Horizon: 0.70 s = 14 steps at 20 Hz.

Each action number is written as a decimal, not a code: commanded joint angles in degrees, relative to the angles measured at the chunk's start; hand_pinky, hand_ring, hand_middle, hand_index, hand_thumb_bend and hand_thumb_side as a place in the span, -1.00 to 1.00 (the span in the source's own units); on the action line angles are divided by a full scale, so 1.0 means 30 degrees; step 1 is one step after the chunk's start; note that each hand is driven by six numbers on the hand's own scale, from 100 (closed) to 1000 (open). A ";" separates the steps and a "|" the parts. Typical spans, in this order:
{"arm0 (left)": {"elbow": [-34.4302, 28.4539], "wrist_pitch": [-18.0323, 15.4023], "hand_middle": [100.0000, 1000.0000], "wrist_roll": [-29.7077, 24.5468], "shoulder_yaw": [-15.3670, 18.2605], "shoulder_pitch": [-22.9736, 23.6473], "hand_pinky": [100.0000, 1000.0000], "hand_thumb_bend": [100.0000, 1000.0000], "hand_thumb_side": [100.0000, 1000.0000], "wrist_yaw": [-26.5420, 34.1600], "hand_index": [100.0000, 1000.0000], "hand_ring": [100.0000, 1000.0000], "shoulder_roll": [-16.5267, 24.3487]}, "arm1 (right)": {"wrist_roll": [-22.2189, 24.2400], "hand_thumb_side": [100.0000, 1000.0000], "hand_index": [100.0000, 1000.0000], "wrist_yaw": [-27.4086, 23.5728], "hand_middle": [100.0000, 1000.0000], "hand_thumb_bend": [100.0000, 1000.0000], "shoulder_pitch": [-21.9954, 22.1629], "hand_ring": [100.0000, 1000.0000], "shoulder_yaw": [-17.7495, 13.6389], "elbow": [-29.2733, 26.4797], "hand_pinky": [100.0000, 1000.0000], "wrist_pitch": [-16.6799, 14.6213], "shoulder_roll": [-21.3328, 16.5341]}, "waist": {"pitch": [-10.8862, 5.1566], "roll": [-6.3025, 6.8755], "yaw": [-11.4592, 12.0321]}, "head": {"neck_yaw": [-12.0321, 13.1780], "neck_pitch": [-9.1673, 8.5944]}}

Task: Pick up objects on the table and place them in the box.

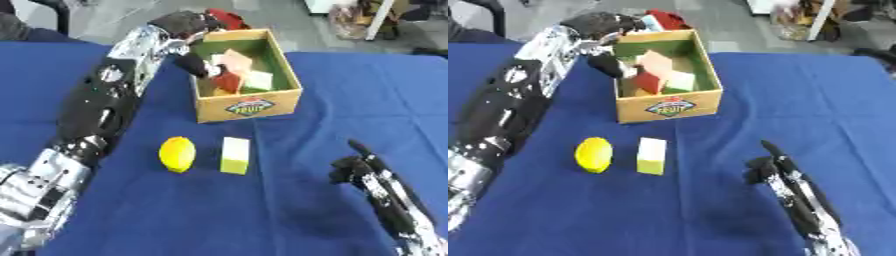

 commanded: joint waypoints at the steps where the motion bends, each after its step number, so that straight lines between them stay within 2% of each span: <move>1: -0.2247 -0.0940 0.50 -0.1776 -0.0765 0.0219 0.59 -0.44 -0.62 0.2820 0.86 0.41 0.2257 | -0.0154 0.39 1.00 0.0009 0.26 -1.00 -0.0046 0.23 -0.0228 -0.0302 0.22 0.0005 -0.0361 | -0.0713 0.0409 0.0206 | -0.0261 0.0105; 3: -0.3566 -0.1338 0.48 -0.3293 -0.1579 0.1019 0.57 -0.45 -0.58 0.4824 0.84 0.39 0.3502 | -0.0177 0.38 1.00 0.0030 0.26 -1.00 -0.0021 0.23 -0.0273 -0.0328 0.22 0.0007 -0.0415 | -0.0786 0.0517 0.0416 | -0.0377 0.0151; 6: -0.5621 -0.1588 0.50 -0.5728 -0.2970 0.2279 0.57 -0.31 -0.50 0.7333 0.84 0.42 0.5118 | -0.0168 0.38 1.00 0.0045 0.26 -1.00 -0.0010 0.23 -0.0299 -0.0359 0.22 0.0011 -0.0474 | -0.0856 0.0627 0.0583 | -0.0433 0.0177; 8: -0.6865 -0.1579 0.54 -0.7189 -0.3965 0.3038 0.57 -0.30 -0.28 0.8561 0.84 0.45 0.5829 | -0.0166 0.37 1.00 0.0056 0.26 -1.00 -0.0010 0.23 -0.0307 -0.0368 0.22 0.0013 -0.0497 | -0.0884 0.0667 0.0612 | -0.0389 0.0201; 11: -0.7922 -0.1473 0.63 -0.8969 -0.5466 0.3821 0.59 -0.29 -0.06 0.9676 0.87 0.52 0.6120 | -0.0130 0.36 1.00 0.0059 0.26 -1.00 -0.0039 0.23 -0.0277 -0.0378 0.22 0.0005 -0.0482 | -0.0902 0.0668 0.0532 | -0.0288 0.0189; 14: -0.8045 -0.1377 0.69 -0.9785 -0.6475 0.4125 0.62 -0.28 0.10 1.0050 0.89 0.56 0.5810 | -0.0098 0.36 1.00 0.0051 0.26 -1.00 -0.0052 0.23 -0.0249 -0.0370 0.22 0.0001 -0.0462 | -0.0917 0.0614 0.0454 | -0.0198 0.0213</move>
